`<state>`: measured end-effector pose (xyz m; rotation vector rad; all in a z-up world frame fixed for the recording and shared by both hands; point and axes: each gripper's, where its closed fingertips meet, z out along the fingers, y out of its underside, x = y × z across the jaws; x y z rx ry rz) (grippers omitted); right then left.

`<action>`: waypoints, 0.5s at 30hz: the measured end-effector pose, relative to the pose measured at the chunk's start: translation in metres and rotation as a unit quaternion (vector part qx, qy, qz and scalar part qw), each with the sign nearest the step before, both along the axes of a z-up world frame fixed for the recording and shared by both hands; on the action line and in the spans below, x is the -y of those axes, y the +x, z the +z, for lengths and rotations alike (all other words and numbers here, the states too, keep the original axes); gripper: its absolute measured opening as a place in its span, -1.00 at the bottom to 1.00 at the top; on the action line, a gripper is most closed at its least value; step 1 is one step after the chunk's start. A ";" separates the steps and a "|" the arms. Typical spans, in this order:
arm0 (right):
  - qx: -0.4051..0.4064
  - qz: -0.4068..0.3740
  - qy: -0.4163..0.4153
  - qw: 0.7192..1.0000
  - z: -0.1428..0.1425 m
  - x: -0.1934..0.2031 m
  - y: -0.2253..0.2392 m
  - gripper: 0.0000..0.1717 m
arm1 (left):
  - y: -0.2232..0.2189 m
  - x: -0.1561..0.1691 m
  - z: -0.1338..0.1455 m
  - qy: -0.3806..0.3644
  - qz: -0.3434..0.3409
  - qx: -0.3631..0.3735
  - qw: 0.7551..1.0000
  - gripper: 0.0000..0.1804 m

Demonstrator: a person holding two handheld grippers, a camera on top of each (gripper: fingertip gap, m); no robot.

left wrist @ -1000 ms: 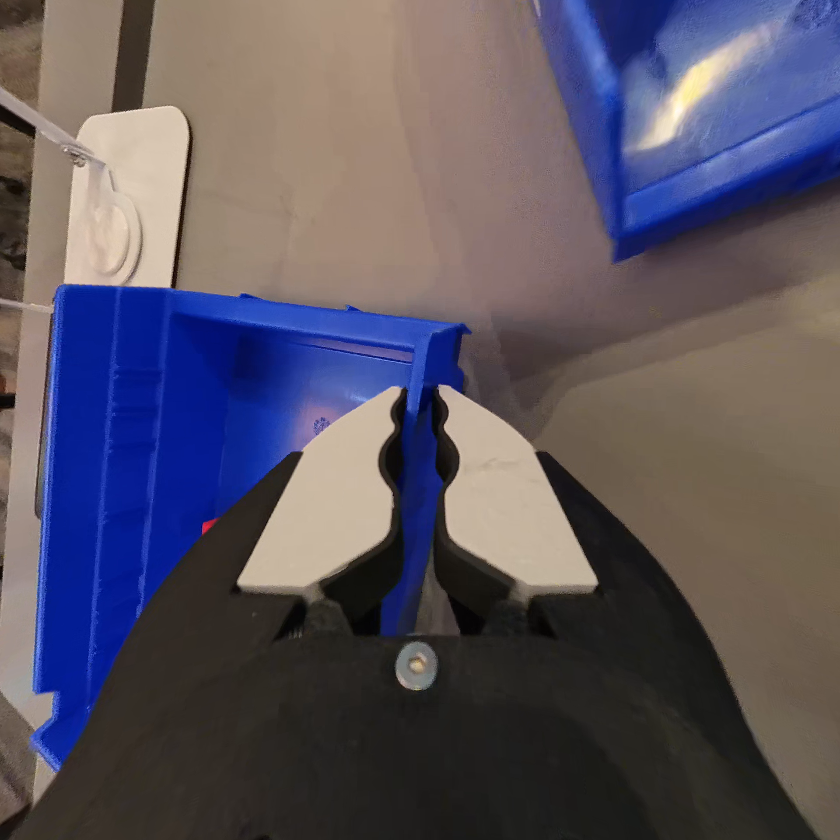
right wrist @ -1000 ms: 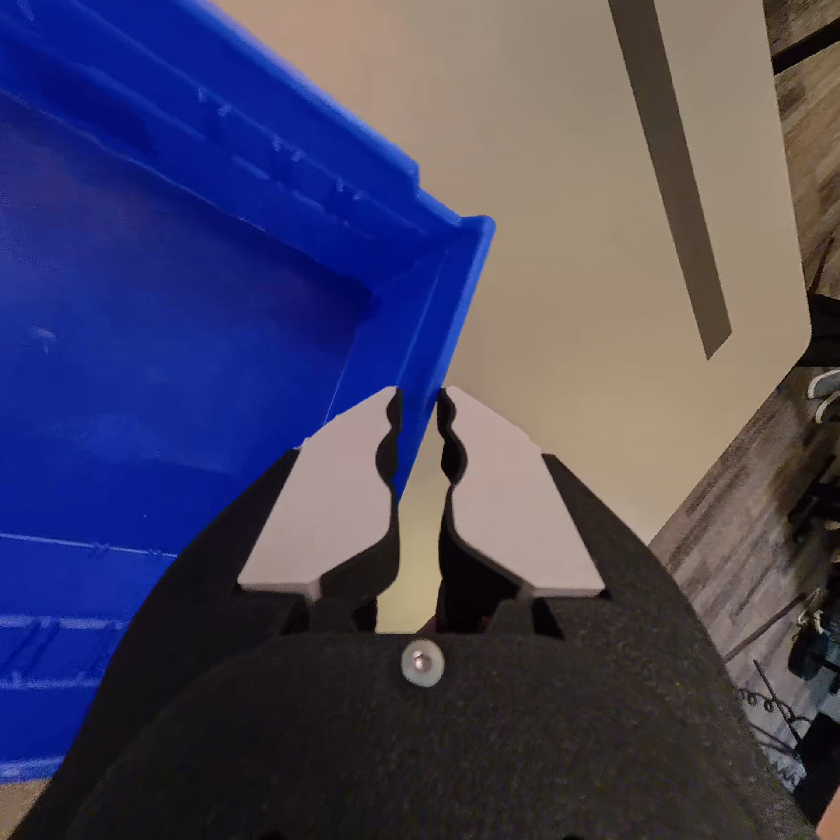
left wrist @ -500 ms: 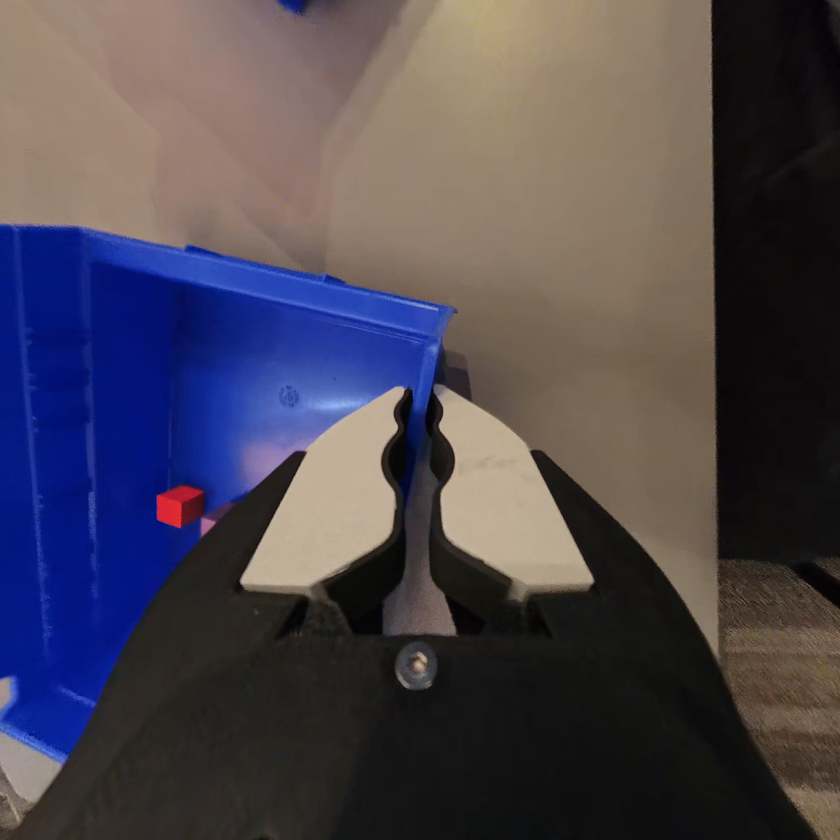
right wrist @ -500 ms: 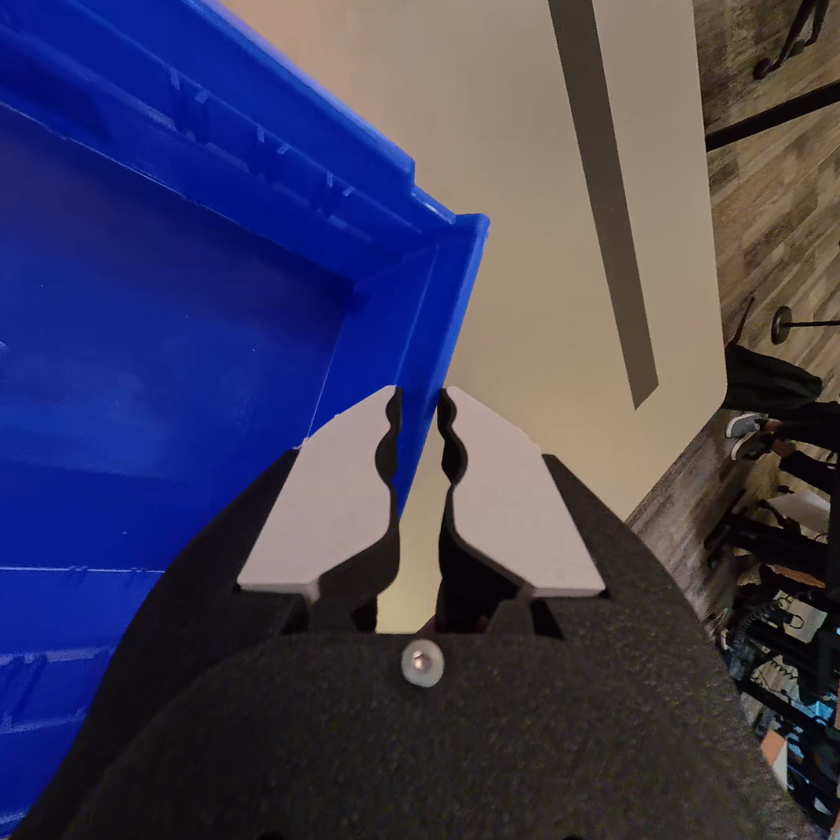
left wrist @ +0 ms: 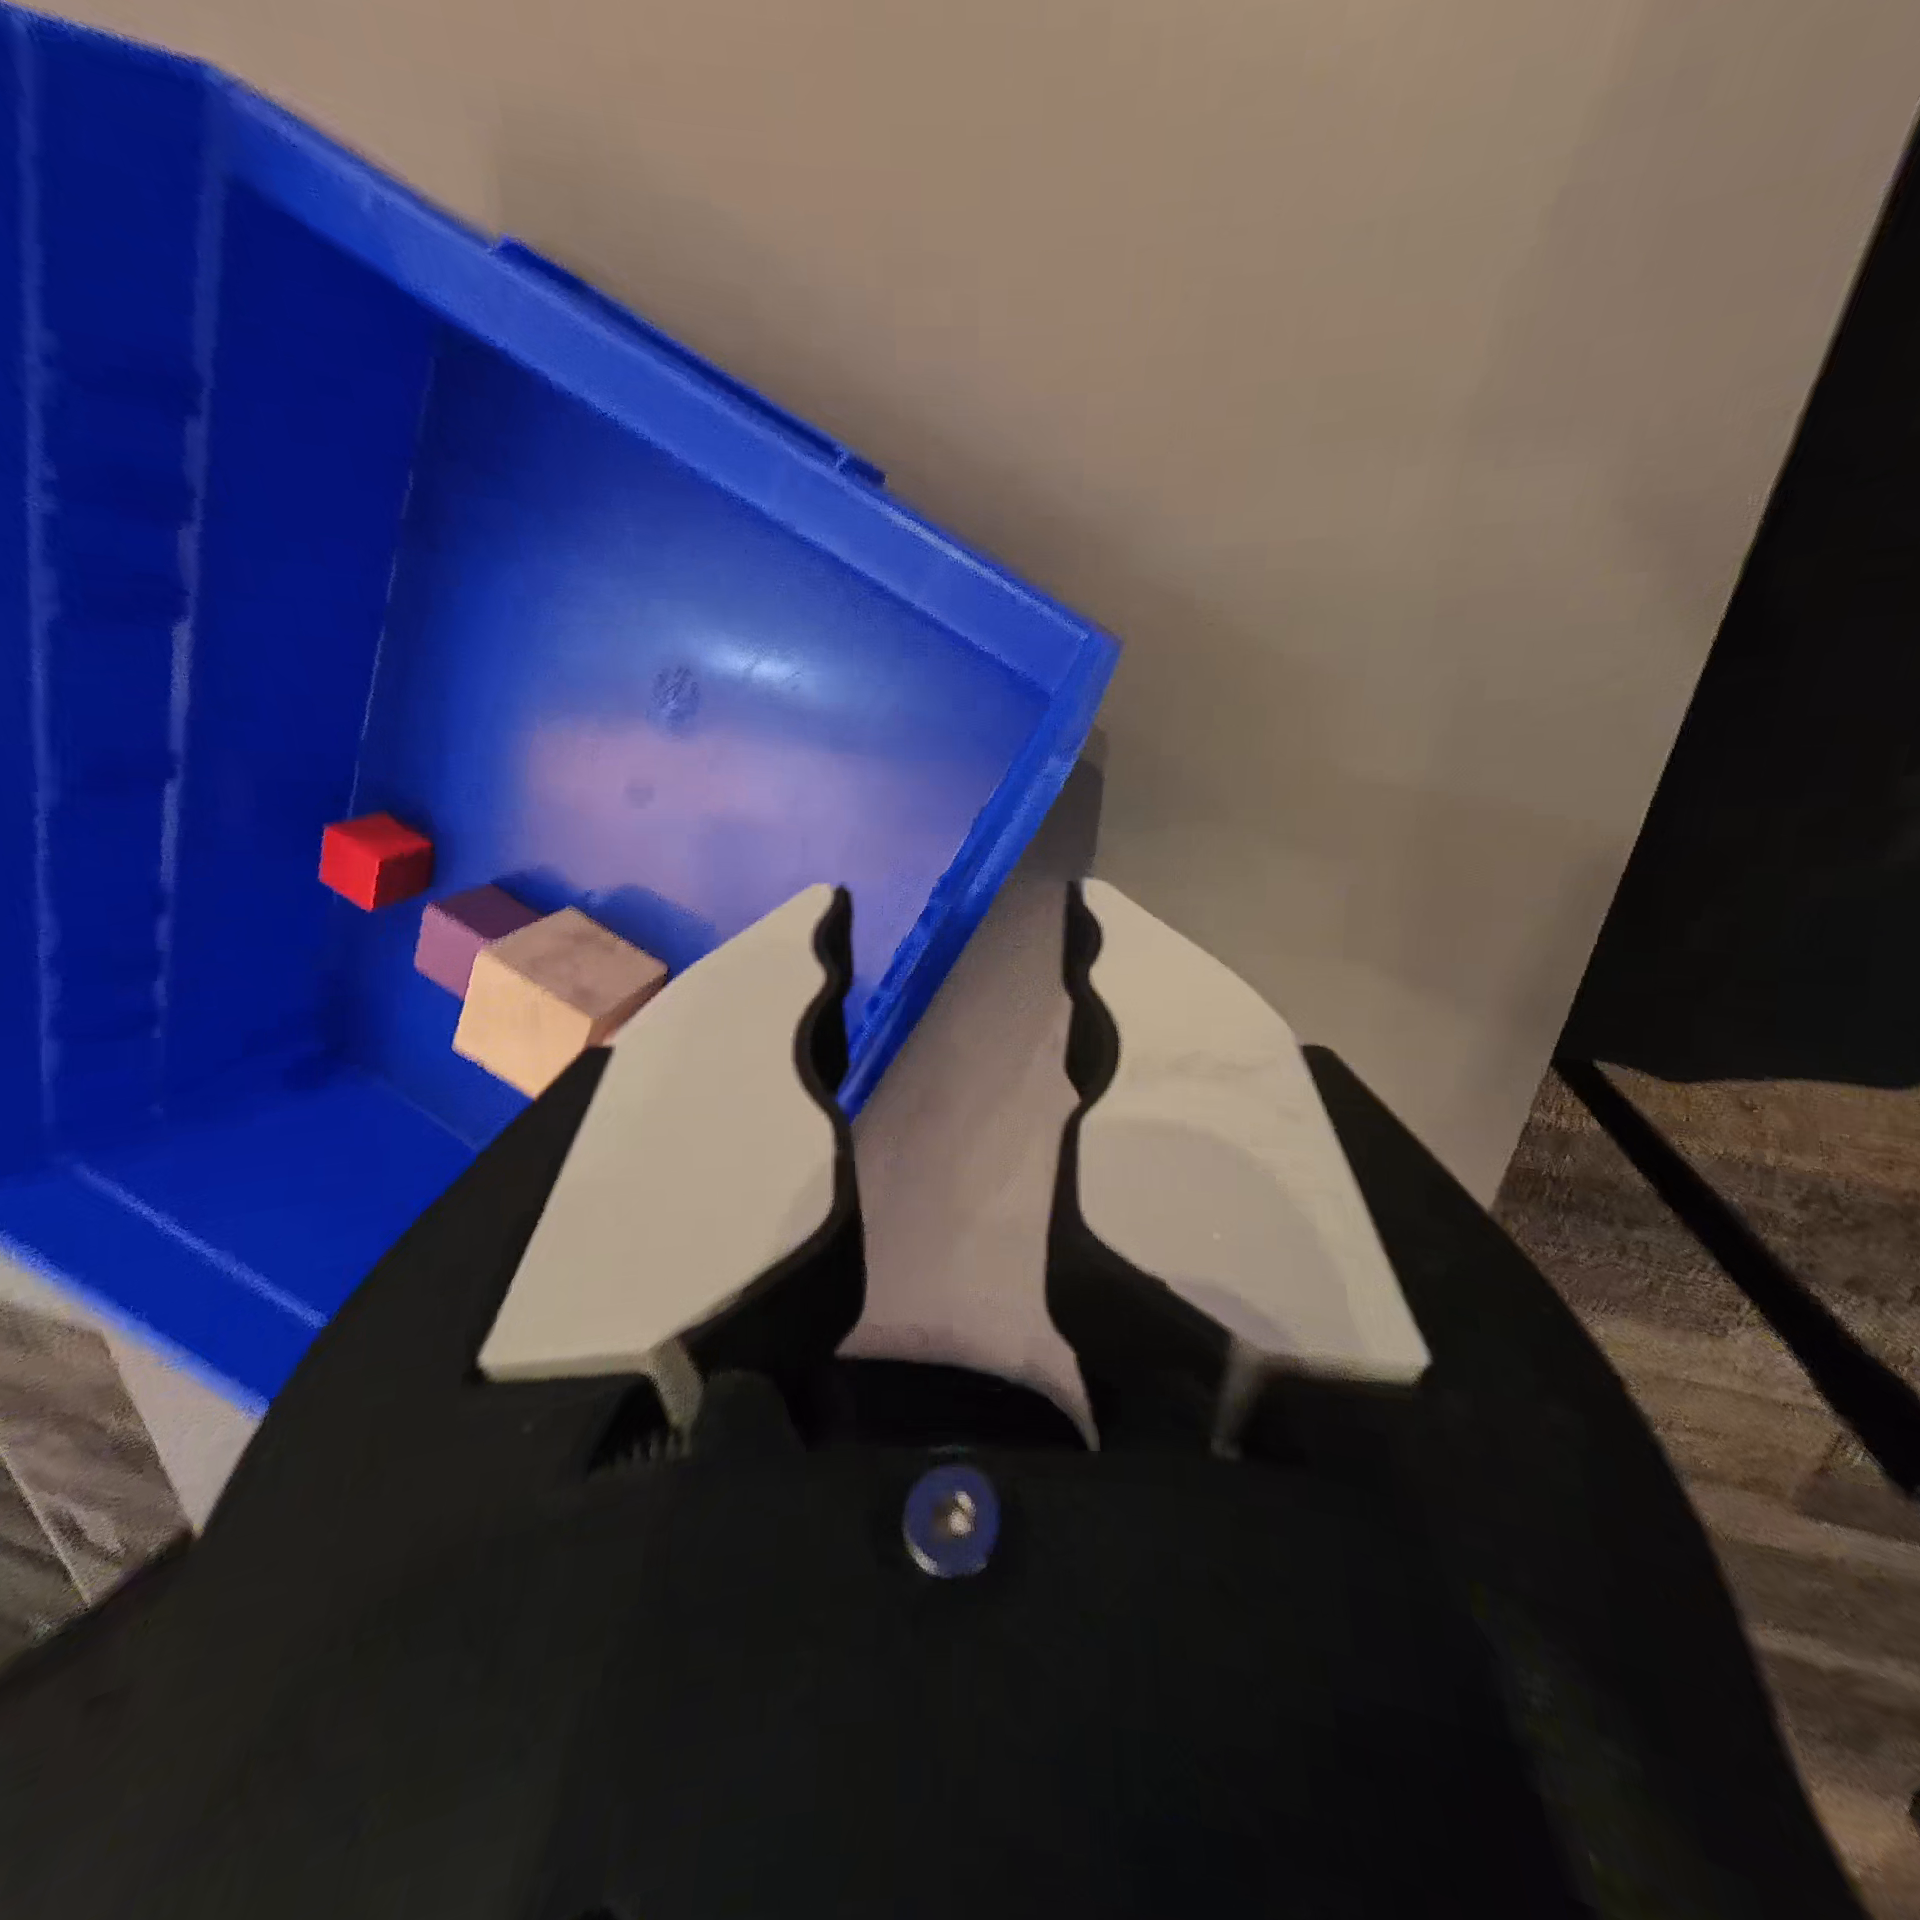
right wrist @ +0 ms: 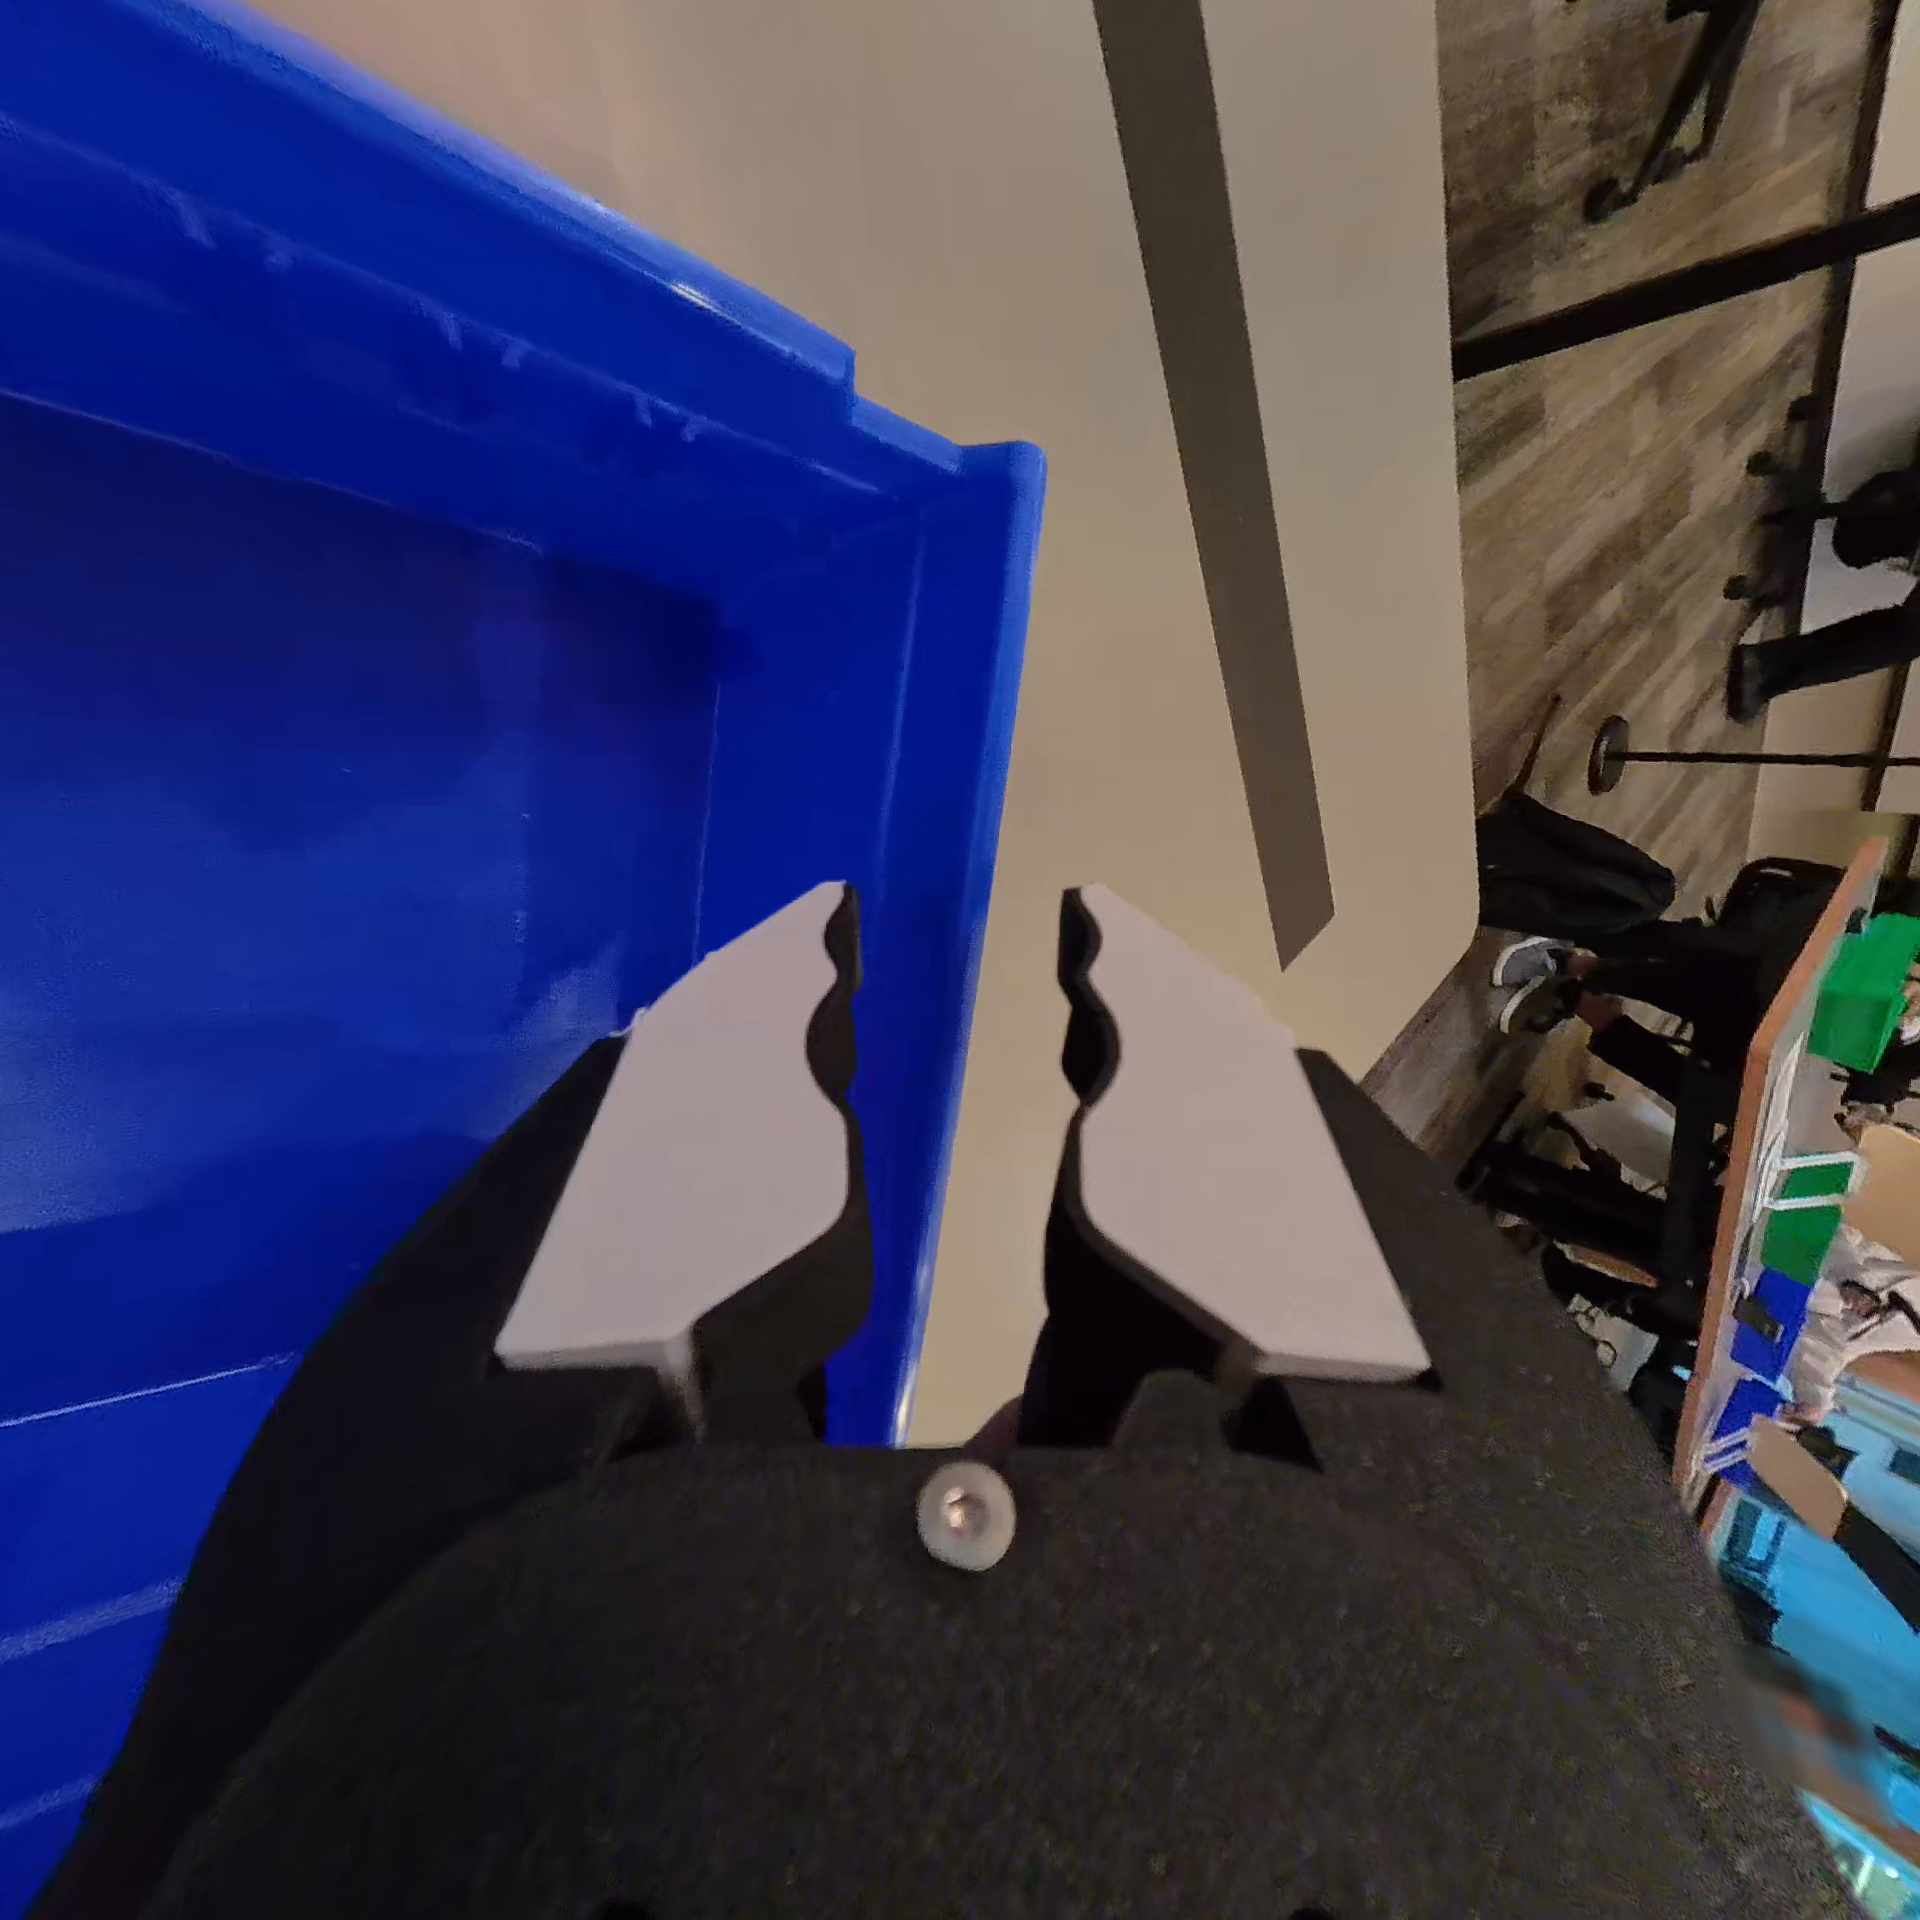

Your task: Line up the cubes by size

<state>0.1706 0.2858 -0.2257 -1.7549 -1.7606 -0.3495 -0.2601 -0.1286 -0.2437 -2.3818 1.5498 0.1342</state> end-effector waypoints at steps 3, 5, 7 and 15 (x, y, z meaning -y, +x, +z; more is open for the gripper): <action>-0.024 0.004 0.002 1.000 0.014 0.027 -0.002 -0.53 | 0.005 -0.006 0.024 0.044 0.040 0.015 0.998 -0.49; -0.057 0.023 -0.027 0.998 0.021 0.062 -0.010 -0.53 | 0.014 -0.014 0.039 0.068 0.078 0.025 0.994 -0.47; -0.079 0.050 -0.078 0.992 0.023 0.107 -0.020 -0.53 | 0.030 -0.026 0.051 0.084 0.115 0.047 0.989 -0.51; -0.065 0.129 -0.185 0.972 -0.009 0.235 -0.058 -0.46 | 0.083 -0.085 0.005 0.014 0.192 0.040 0.981 -0.37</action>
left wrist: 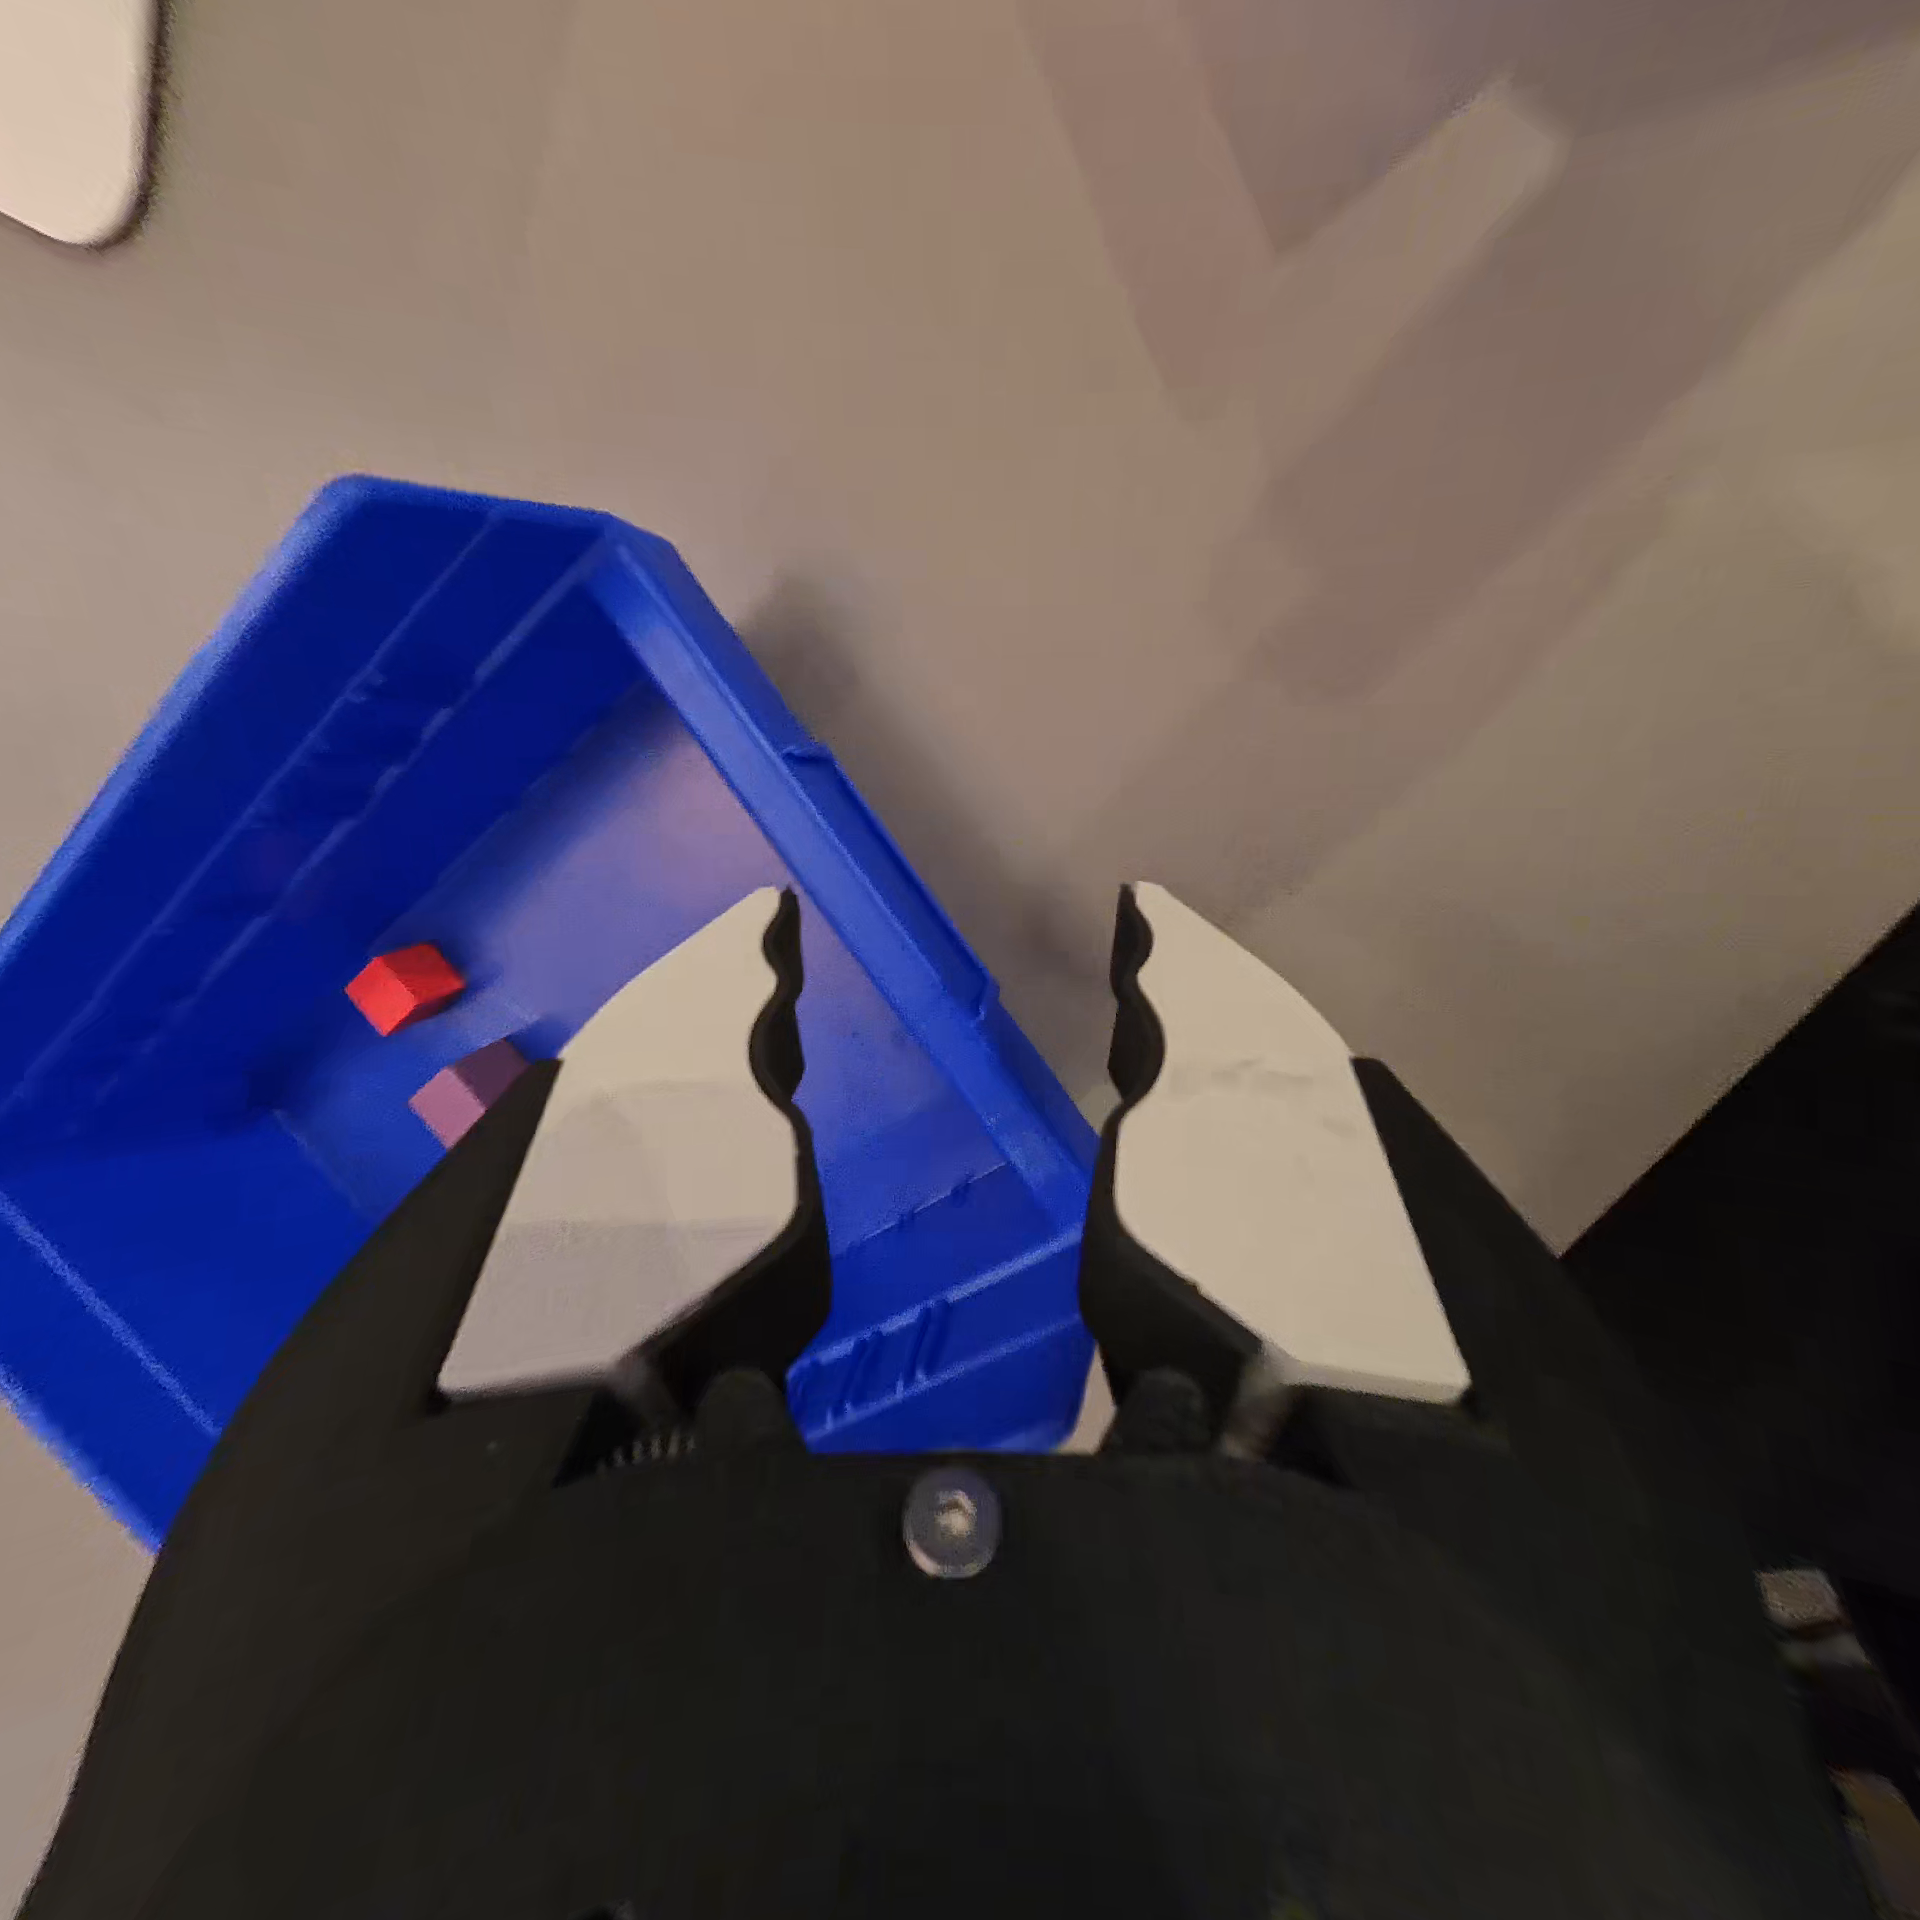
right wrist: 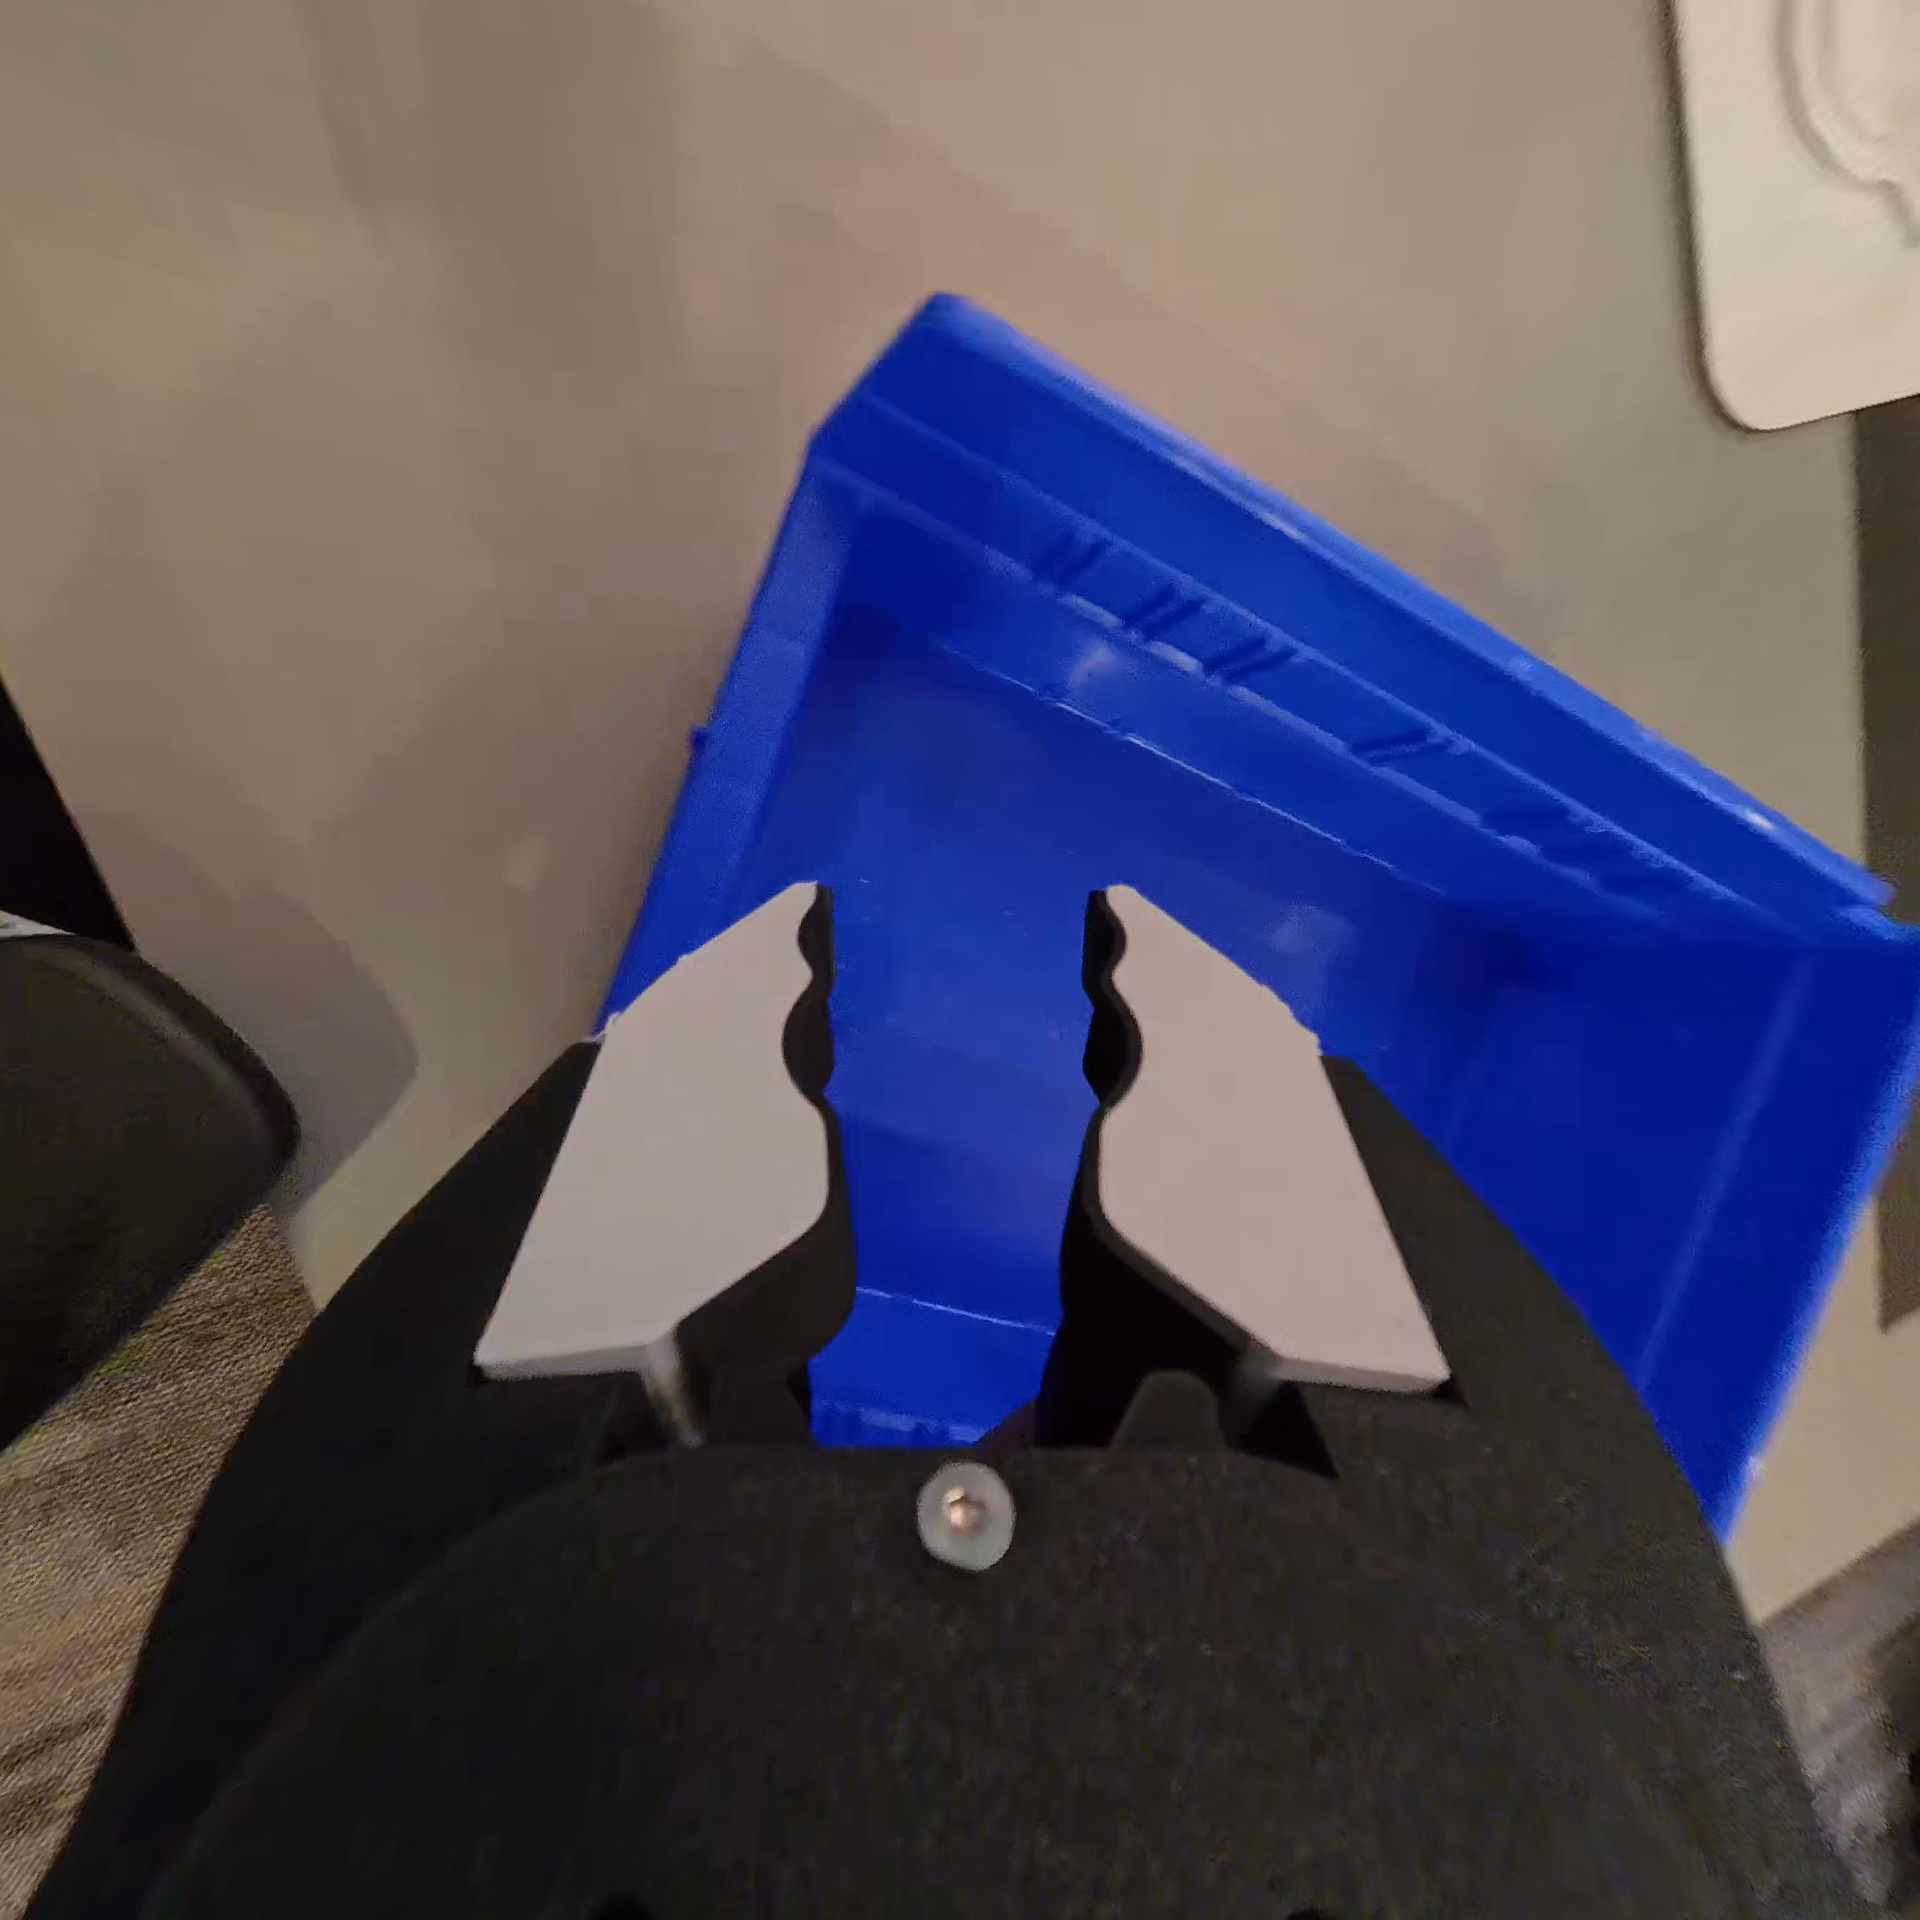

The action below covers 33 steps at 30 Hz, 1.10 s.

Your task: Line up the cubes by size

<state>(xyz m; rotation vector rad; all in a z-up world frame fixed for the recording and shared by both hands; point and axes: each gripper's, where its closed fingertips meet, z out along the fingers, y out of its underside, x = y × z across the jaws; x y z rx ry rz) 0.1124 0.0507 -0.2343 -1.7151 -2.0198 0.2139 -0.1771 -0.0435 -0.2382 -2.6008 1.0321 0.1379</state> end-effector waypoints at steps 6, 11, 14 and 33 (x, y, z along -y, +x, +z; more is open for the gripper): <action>0.025 -0.004 -0.026 0.999 -0.028 0.019 -0.005 -0.43 | -0.021 -0.015 -0.043 -0.068 0.039 -0.062 0.995 -0.31; 0.024 0.001 -0.039 0.999 -0.031 0.025 -0.008 -0.45 | -0.032 -0.012 -0.061 -0.096 0.046 -0.082 0.991 -0.41; 0.022 0.014 -0.060 0.998 -0.032 0.034 -0.012 -0.46 | -0.039 -0.011 -0.066 -0.100 0.041 -0.102 0.989 -0.52; 0.140 0.077 0.002 0.987 -0.059 0.028 0.020 -0.69 | -0.046 0.018 -0.067 -0.104 -0.097 -0.137 0.980 -0.57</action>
